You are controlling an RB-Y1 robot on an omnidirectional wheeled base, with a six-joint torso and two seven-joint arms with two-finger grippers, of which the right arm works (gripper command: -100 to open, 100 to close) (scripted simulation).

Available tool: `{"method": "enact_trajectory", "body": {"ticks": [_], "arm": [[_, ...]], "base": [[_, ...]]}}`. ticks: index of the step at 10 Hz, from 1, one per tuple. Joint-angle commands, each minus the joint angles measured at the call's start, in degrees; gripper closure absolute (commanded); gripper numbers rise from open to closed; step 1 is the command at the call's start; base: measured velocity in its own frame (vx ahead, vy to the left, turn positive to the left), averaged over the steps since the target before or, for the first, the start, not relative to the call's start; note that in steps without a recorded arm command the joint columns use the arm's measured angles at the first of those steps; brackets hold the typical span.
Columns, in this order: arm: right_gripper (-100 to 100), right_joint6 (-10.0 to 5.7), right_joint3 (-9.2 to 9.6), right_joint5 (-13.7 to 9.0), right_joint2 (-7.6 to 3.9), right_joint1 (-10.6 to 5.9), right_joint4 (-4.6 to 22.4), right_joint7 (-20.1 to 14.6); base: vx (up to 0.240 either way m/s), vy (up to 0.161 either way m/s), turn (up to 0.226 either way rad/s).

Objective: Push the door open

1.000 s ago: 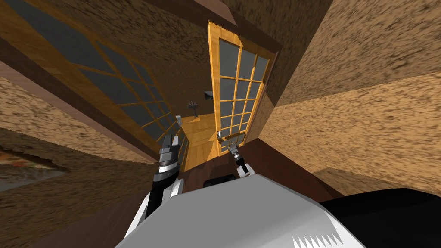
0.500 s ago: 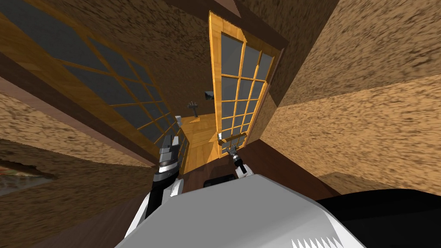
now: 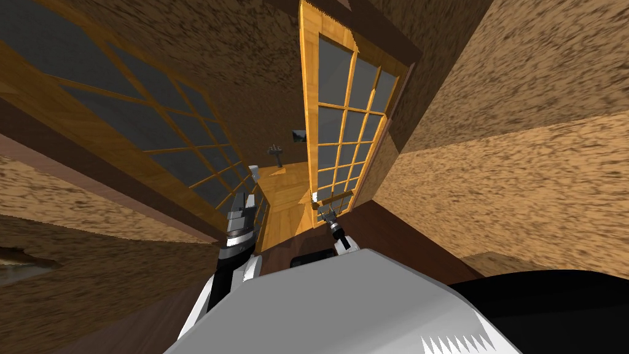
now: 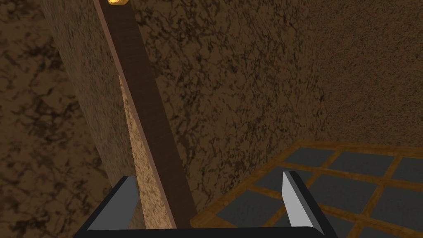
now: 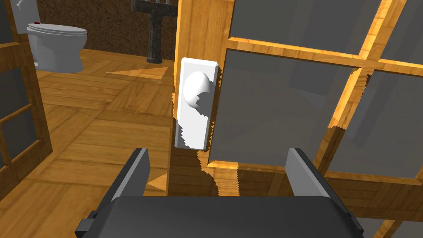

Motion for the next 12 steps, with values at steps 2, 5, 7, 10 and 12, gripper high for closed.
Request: {"method": "enact_trajectory", "body": {"ticks": [2,5,7,10,12], "arm": [[-100,-0.33,0.04,0.4,0.92,-0.86,2.2,-3.0],[-100,-0.94,0.02,0.7,1.89,-1.81,4.8,-5.9],[-100,-0.89,-0.08,0.5,-0.13,-1.76,4.5,-5.5],[-100,-0.86,-0.32,0.2,-1.92,-1.99,4.8,-5.3],[-100,-0.83,-0.50,-0.1,-1.72,-2.17,5.0,-5.2]], "base": [[0.089,-0.001,0.012],[0.087,0.001,0.008],[0.057,0.007,0.014],[0.175,0.034,0.025],[0.199,0.071,0.025]]}}
